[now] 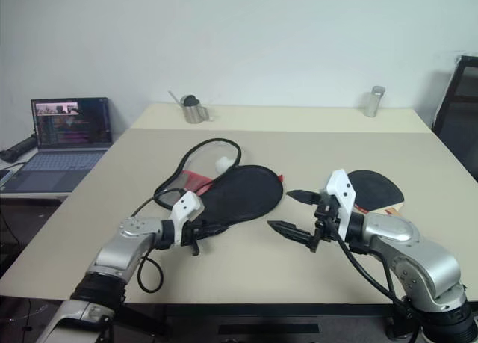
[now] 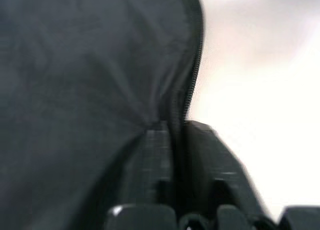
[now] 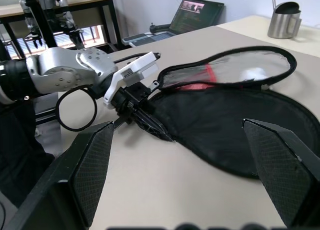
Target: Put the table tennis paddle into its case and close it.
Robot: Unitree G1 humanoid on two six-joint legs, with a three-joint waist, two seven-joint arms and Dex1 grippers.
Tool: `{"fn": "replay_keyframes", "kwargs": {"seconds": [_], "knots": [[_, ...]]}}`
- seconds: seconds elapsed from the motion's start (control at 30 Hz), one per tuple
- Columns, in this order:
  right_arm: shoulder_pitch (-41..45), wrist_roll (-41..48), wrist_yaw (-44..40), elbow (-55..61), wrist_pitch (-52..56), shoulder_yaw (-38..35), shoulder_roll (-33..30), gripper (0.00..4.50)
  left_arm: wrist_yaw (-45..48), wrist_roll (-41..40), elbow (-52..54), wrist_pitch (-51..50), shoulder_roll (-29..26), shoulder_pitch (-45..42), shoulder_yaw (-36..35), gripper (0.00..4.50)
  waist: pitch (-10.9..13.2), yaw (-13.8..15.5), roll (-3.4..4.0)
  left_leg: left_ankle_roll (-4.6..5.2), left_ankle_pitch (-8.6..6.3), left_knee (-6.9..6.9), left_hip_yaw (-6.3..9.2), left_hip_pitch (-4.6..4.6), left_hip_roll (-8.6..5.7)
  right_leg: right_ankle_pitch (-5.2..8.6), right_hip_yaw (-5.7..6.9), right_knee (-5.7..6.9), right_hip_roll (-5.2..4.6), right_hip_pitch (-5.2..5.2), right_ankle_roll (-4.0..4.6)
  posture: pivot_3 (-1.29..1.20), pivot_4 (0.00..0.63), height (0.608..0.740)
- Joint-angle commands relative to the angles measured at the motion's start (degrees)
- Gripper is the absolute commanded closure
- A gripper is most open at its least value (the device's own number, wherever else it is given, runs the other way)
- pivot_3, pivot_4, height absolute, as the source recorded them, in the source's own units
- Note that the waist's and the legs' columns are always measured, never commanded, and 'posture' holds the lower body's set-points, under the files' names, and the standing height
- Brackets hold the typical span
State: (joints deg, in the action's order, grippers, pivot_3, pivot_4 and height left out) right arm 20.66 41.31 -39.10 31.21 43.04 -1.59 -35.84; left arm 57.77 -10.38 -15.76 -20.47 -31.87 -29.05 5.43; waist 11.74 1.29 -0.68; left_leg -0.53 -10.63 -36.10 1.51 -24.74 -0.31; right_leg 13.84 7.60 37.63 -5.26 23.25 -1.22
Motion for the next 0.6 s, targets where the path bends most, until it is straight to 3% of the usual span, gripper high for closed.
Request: {"fn": "replay_keyframes", "kwargs": {"seconds": [0.03, 0.27, 0.6], "knots": [[-0.31, 0.2, 0.4, 1.47, -1.27, -2.74, -0.7, 0.0, -4.12, -3.36, 7.04, -6.29, 2.09, 0.08, -2.73, 4.44, 0.04, 0.0, -0.07, 0.0, 0.0, 0.0, 0.0, 0.02, 0.0, -0.01, -0.05, 0.0, 0.0, 0.01, 0.01, 0.0, 0.15, 0.74], [-1.27, 0.16, 0.06, 0.81, -1.49, -4.69, -1.77, 0.0, -16.87, -7.06, 9.04, -16.78, 13.49, -4.98, -5.16, 4.44, 0.15, 0.11, -0.28, 0.01, 0.0, -0.12, -0.05, 0.03, -0.04, -0.12, -0.26, 0.01, 0.02, 0.0, -0.07, 0.0, 0.15, 0.74], [-2.18, -0.21, 0.08, 1.03, -1.85, -5.3, -2.32, 0.0, -25.6, -5.05, -6.7, -13.9, 26.2, -15.57, -3.81, 4.44, 0.25, 0.1, -0.44, 0.01, 0.0, -0.17, -0.21, 0.04, -0.05, -0.15, -0.3, 0.03, 0.07, 0.0, -0.09, 0.0, 0.15, 0.74]]}}
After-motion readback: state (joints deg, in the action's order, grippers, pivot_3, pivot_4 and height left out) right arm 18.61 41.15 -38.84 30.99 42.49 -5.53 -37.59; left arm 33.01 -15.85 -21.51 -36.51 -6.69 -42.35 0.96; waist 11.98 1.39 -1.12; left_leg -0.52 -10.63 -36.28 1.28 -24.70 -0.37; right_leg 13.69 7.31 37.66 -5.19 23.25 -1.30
